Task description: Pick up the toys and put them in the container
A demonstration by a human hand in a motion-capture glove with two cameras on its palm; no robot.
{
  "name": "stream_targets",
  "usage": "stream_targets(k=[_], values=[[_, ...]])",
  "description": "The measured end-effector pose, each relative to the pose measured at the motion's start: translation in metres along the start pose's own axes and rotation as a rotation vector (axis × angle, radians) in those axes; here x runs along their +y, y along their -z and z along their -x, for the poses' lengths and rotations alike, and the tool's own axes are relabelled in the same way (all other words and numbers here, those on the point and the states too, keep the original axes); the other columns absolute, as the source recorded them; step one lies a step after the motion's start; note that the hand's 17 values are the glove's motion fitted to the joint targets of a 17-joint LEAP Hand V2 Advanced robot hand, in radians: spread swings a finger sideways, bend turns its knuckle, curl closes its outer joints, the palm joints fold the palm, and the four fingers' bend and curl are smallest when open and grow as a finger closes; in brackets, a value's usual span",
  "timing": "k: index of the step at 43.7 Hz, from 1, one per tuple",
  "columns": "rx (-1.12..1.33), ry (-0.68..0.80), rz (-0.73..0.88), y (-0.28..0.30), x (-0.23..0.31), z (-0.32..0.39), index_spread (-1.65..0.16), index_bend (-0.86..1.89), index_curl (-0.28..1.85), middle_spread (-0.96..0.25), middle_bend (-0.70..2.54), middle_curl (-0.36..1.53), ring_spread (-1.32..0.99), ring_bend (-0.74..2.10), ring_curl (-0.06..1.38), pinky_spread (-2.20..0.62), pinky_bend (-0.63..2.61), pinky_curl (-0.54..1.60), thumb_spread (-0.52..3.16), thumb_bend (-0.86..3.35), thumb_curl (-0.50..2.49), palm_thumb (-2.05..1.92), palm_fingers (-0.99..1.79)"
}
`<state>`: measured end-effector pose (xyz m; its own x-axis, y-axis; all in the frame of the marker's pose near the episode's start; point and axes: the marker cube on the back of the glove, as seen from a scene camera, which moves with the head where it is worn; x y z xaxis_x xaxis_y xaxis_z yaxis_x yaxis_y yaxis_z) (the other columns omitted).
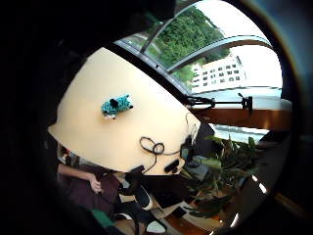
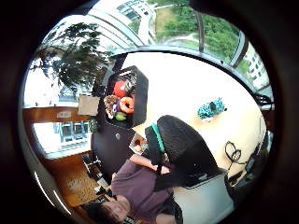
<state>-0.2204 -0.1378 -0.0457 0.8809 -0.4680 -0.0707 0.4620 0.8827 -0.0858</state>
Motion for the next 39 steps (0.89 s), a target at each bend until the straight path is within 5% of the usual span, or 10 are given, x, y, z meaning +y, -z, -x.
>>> stream_targets(k=[9,21,25,33,34,39], values=[[-0.055,-0.258,0.048,-0.097,-0.010,-0.048,-0.27,0.12,0.30,-0.07,0.12,0.25,0.02,0.26,0.42,0.08,0.72,0.36,1.28,-0.02,0.31,-0.02,-0.17],[-0.141,-0.128,0.293,-0.274,-0.029,-0.022,-0.28,0.18,0.30,-0.04,-0.02,0.18,0.02,0.28,0.42,0.07,0.79,0.37,1.28,-0.01,0.31,0.01,-0.26],[-0.109,-0.112,0.225,-0.311,-0.035,-0.024,-0.29,0.16,0.29,-0.04,0.11,0.19,0.03,0.22,0.41,0.08,0.76,0.37,1.25,-0.01,0.32,0.03,-0.21],[-0.264,-0.167,-0.048,-0.321,-0.046,-0.036,-0.30,0.36,0.34,-0.14,0.45,0.27,-0.09,0.29,0.38,-0.04,0.67,0.30,1.29,0.07,0.37,0.21,0.56],[-0.277,-0.180,-0.065,-0.321,-0.049,-0.035,-0.30,0.35,0.33,-0.14,0.37,0.25,-0.08,0.26,0.36,-0.03,0.70,0.32,1.29,0.04,0.36,0.18,0.45],[-0.349,-0.236,-0.044,-0.313,-0.062,-0.031,-0.30,0.42,0.41,-0.19,0.61,0.35,-0.23,0.56,0.49,-0.16,0.66,0.34,1.19,0.16,0.47,0.46,0.85]])
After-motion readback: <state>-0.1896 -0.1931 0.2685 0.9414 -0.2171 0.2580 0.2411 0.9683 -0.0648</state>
